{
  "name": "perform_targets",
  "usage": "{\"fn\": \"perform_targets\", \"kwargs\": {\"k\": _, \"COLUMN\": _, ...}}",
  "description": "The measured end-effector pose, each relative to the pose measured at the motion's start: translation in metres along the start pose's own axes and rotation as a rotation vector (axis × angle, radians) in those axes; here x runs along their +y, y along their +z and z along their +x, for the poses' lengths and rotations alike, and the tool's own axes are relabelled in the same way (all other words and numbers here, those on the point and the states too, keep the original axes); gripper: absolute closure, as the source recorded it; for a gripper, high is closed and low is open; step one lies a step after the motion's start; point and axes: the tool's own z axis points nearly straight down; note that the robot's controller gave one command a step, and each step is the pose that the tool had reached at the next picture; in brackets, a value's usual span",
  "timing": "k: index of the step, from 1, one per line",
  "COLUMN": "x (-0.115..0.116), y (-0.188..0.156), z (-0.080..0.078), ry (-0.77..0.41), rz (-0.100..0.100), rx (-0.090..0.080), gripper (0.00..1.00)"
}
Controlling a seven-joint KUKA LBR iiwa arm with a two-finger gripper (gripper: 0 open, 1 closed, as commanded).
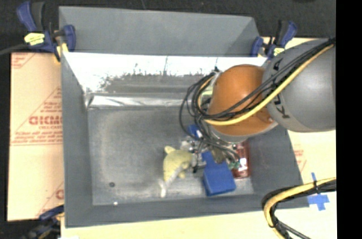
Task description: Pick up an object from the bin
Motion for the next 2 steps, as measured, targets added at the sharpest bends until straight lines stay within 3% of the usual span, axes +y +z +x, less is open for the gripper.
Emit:
{"fn": "perform_targets", "kwargs": {"k": 1, "x": -0.002, "y": -0.044, "z": 0.006, "ry": -0.218, "rz": 0.0, "rx": -0.001, "gripper": 1.0}}
{"fn": "perform_targets", "kwargs": {"k": 2, "x": -0.009, "y": -0.113, "z": 0.009, "ry": -0.241, "rz": -0.001, "rx": 0.001, "gripper": 1.0}}
